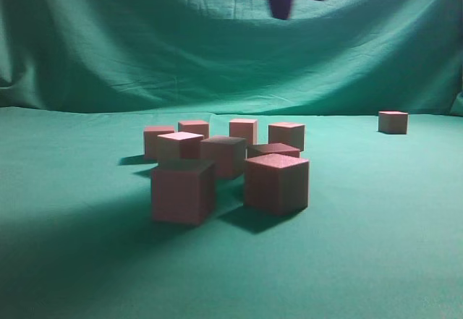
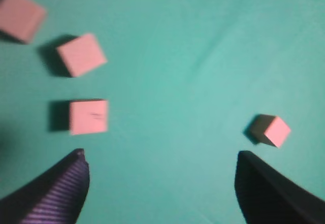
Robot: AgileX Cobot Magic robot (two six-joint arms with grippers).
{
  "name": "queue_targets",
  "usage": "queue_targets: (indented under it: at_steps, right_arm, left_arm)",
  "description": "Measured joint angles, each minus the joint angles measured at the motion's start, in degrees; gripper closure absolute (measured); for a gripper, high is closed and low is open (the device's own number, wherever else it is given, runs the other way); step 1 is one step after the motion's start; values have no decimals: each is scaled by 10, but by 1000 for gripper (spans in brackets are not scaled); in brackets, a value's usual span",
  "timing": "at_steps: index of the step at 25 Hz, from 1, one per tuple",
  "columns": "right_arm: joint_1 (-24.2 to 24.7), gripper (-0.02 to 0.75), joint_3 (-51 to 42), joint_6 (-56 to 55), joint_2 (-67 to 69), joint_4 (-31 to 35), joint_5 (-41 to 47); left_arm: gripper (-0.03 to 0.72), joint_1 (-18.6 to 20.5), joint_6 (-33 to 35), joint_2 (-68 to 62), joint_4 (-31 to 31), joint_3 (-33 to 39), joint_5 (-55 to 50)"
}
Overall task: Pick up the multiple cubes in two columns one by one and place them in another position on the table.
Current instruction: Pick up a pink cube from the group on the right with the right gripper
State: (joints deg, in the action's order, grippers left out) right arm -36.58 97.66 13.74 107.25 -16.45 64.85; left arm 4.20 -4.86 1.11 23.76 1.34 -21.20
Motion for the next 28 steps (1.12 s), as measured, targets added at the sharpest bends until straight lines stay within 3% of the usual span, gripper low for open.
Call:
queue_targets:
  at_steps: [6,12,20,28]
  right_arm:
    - [178,168,1,-111,25,14,-80]
    - [301,168,1,-134,91,153,-164]
    - [326,168,1,-97,152,230,-278]
    - [326,168,1,-69,194,238,-302]
  left_arm:
    - [688,0,0,0,0,0,0]
    - [688,0,0,0,0,0,0]
    - [688,0,0,0,0,0,0]
    - [688,0,0,0,0,0,0]
